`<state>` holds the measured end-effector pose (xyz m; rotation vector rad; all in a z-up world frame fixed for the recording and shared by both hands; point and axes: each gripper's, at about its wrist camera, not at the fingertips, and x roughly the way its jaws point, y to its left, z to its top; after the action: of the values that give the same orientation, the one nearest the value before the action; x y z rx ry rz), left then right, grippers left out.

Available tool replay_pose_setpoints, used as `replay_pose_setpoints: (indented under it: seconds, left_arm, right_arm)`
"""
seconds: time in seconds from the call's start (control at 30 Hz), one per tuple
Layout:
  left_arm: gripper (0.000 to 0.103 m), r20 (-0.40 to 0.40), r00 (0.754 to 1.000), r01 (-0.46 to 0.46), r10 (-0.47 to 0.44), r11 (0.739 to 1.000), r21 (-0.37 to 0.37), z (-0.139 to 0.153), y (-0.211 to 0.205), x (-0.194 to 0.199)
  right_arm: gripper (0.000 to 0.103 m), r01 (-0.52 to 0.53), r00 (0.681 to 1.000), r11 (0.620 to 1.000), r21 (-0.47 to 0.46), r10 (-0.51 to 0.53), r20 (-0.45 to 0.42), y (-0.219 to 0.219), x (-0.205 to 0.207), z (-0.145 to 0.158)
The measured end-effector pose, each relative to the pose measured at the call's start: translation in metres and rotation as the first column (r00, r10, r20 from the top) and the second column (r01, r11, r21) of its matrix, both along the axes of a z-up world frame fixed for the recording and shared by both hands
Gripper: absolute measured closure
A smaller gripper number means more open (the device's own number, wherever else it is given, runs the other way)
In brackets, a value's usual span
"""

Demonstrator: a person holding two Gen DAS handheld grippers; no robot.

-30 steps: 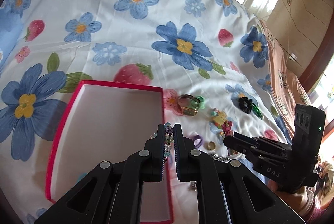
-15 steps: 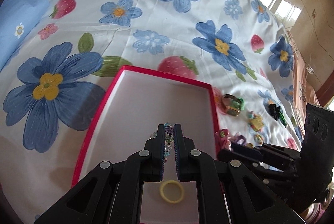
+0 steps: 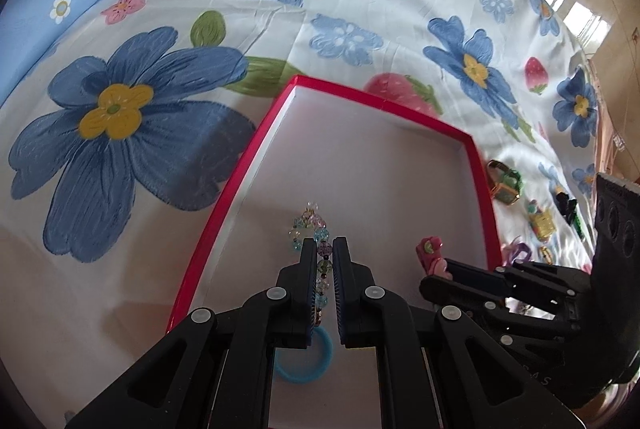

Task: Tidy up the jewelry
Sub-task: 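Carry the bracelet and pink hair clip into the red box, then open both tools to release the bracelet and hair clip in the box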

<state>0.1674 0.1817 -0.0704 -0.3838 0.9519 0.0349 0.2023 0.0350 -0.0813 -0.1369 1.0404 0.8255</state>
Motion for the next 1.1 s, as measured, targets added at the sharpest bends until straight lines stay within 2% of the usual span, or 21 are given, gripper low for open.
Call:
replay_pose_setpoints:
  seconds: [0.23,0.4,0.77,0.9,1.1]
  left_arm:
    - [0.096,-0.07,0.997,-0.014,0.018,0.998,0.056,-0.014,-0.006,0.006]
    - [0.096,-0.098,0.995,-0.01,0.016,0.998,0.059,-0.021,-0.009,0.009]
    - [0.093,-0.111,0.994,-0.007,0.015,0.997,0.077,-0.022,-0.013,0.007]
    - [0.085,-0.106,0.994,-0.011,0.019,0.997,0.077,-0.019,-0.014,0.004]
    - [0.082,-0.086,0.996,-0.017,0.024,0.996,0.083,-0.007,-0.015,-0.005]
  right_arm:
    - [0.085,-0.022,0.999,0.998,-0.053,0.023,0.024,0.01,-0.001,-0.004]
    - [0.085,-0.032,0.999,0.997,-0.071,0.034,0.028,0.012,-0.002,-0.006]
    - [0.084,-0.03,0.999,0.998,-0.061,0.032,0.026,0.011,0.0,-0.005]
    - [0.082,-0.032,0.999,0.998,-0.052,0.033,0.019,0.011,0.001,-0.003]
    - [0.079,-0.015,1.0,1.0,-0.023,0.015,0.005,0.006,0.001,0.002]
